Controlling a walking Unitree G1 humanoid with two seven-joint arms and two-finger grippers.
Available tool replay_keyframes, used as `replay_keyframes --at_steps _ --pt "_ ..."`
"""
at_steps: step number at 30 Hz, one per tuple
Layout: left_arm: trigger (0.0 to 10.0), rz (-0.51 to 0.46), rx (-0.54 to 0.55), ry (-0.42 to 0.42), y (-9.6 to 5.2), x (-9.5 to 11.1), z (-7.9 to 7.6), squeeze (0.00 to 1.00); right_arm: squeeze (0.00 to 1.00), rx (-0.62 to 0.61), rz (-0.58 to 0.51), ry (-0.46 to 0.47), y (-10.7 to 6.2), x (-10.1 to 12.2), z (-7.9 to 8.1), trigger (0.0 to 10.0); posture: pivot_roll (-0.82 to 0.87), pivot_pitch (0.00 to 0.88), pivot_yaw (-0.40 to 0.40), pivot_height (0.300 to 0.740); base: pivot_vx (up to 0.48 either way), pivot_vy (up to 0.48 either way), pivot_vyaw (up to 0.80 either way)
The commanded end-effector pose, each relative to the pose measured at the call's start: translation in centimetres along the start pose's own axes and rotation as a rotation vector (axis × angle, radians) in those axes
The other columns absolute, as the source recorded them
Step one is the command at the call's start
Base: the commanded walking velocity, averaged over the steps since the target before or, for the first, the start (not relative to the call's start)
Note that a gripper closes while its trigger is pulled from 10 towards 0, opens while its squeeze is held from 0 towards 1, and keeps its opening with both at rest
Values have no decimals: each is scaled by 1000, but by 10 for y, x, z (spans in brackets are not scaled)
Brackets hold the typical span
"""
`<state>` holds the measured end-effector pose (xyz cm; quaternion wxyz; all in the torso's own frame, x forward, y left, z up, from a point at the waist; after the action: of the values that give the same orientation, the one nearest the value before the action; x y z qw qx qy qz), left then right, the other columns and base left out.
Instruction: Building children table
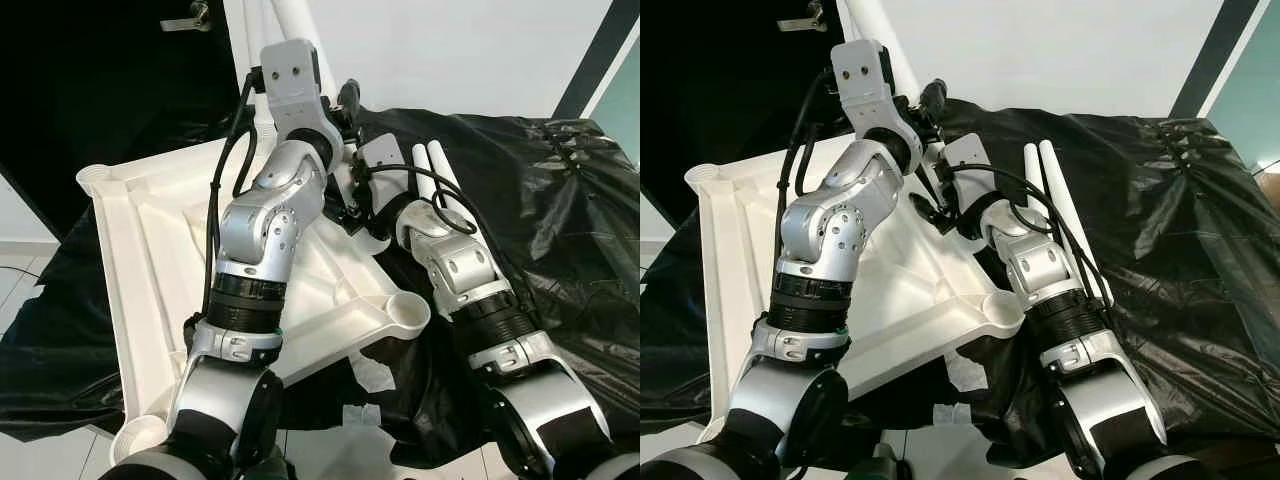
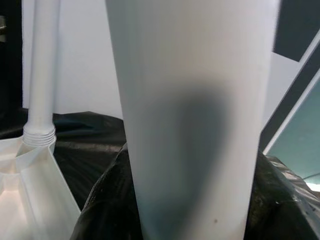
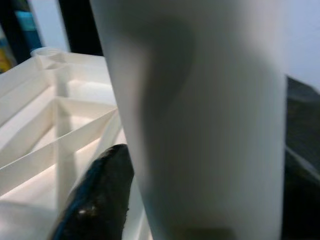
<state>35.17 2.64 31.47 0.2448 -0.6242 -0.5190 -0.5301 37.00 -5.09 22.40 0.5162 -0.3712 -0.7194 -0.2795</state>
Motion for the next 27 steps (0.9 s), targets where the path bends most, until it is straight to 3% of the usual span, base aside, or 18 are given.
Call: replay_keyframes --at_steps 1,2,3,4,14,15,16,19,20,25,27 --pt "10000 -11 -42 -8 3 2 -17 0 0 -21 -17 -22 6 9 2 2784 122 30 -33 740 0 0 0" --pt "10000 -11 -42 -8 3 2 -17 0 0 -21 -17 -22 6 9 2 2784 122 30 -33 740 0 0 0" --pt "10000 -11 -46 -8 3 1 -20 0 0 -35 -15 -15 6 9 1 314 122 30 -33 740 0 0 0" --pt "10000 -11 -45 -8 3 1 -21 0 0 -46 -12 -7 6 9 1 0 122 30 -33 740 0 0 0" --pt "10000 -31 -89 28 1 4 -25 0 0 -98 1 11 0 4 -10 0 124 30 -31 740 0 0 0" --pt "10000 -35 -131 24 0 4 -27 973 0 -98 6 17 -1 3 -13 2980 123 25 -31 740 0 0 0" --pt "10000 -40 -165 38 -2 5 -27 1000 0 -89 11 29 -3 1 -17 10000 121 21 -29 740 0 0 0" --pt "10000 -38 -243 99 -6 5 -27 1000 0 -71 16 48 -8 -1 -28 10000 118 20 -26 740 0 0 0" --pt "10000 -36 -275 111 -8 5 -27 0 0 -52 18 47 -10 -2 -31 10000 115 18 -26 740 0 0 0" --pt "10000 -9 -431 130 -19 3 -31 0 0 63 24 78 -17 -7 -38 10000 114 15 -24 740 0 0 0" --pt "10000 -9 -431 130 -19 3 -31 0 0 63 24 78 -17 -7 -38 10000 114 15 -24 740 0 0 0"
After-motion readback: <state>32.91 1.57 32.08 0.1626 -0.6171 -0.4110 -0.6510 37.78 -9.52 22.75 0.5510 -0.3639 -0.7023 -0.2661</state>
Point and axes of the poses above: a point about 5 cm out from each wrist's last joint towards the gripper, its own y axis pointing out of the wrist towards the gripper, its own x axis along the axis of the wrist's last joint, z = x × y, the point moved 1 cm from there along y, pointing out of the wrist towards the gripper, and after that the axes turned 1 degree about -y, right-handed, at the moved point
